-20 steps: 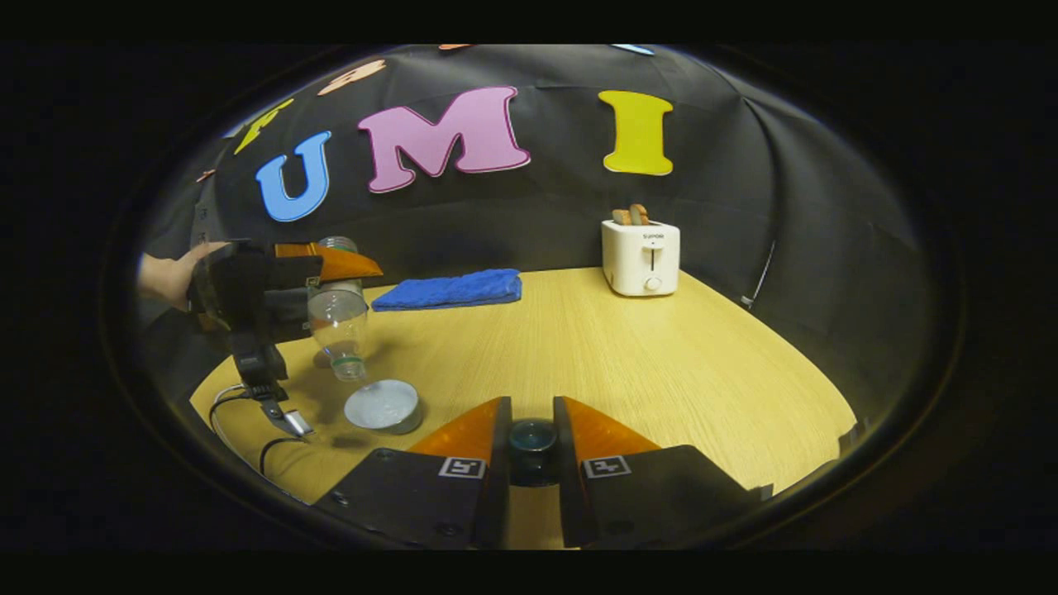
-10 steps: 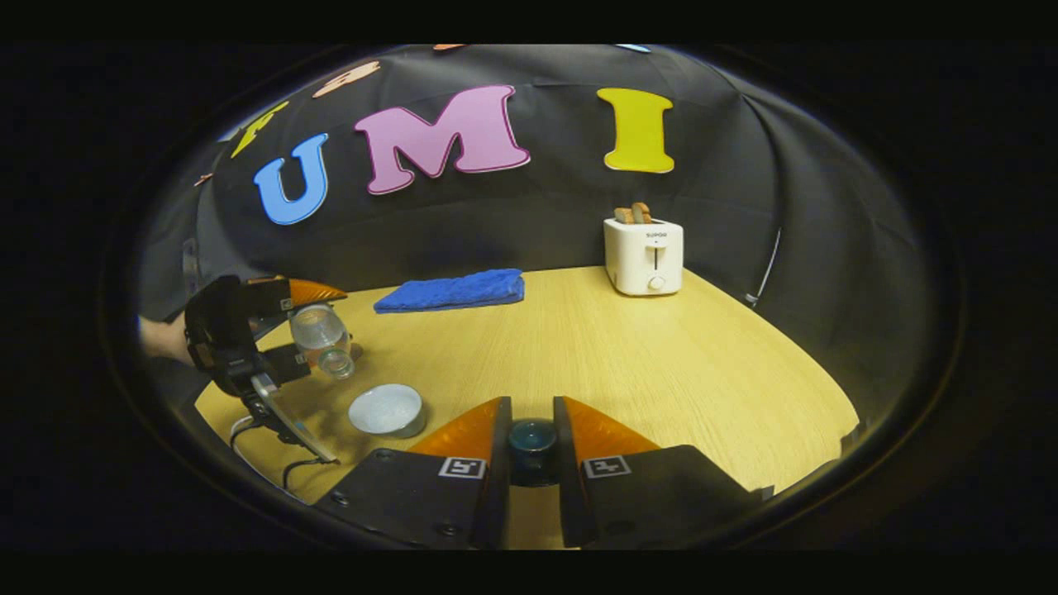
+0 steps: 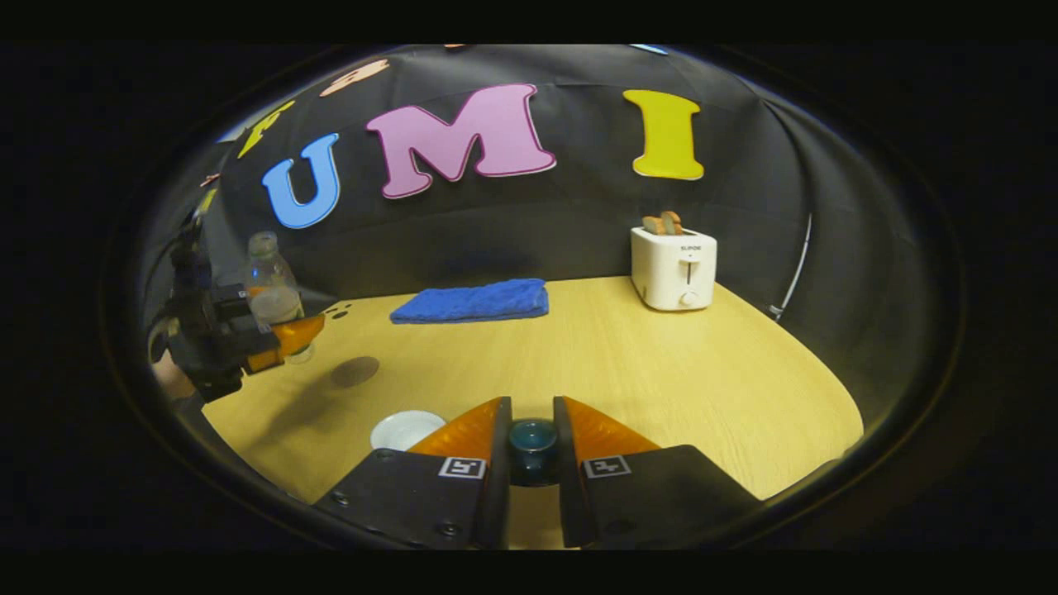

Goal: Open the teacup lid with one hand, grasp the water bottle and pour water into the teacup with the other hand; after pouring, place the water bottle on the coaster and then close the teacup lid.

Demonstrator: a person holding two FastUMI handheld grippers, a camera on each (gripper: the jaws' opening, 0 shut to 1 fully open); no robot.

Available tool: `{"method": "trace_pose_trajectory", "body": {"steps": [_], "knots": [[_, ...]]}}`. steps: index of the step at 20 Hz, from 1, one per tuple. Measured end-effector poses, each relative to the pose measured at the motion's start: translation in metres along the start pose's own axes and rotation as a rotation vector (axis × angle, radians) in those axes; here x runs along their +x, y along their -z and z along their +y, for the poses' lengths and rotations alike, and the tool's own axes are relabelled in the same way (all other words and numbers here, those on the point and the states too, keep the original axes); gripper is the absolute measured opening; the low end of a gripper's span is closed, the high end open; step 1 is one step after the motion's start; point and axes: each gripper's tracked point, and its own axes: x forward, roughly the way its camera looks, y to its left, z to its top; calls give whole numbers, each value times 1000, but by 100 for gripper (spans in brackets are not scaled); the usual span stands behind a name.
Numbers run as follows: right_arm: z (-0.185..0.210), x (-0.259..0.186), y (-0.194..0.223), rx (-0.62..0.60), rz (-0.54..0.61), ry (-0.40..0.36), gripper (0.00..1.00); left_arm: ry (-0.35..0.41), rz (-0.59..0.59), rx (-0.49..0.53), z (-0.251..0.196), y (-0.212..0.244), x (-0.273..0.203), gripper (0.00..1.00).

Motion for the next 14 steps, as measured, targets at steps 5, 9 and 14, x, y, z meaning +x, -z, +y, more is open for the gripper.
{"method": "trace_pose_trajectory", "body": {"steps": [5, 9, 14], "knots": [[27, 7, 1, -29, -3, -42, 28, 24, -92, -545, 53, 29, 25, 76], [37, 12, 8, -52, 7, -52, 28, 14, -14, -659, 39, 57, 41, 77], [45, 19, 11, -39, 17, -57, 28, 45, 38, -522, 8, 69, 58, 78]]}}
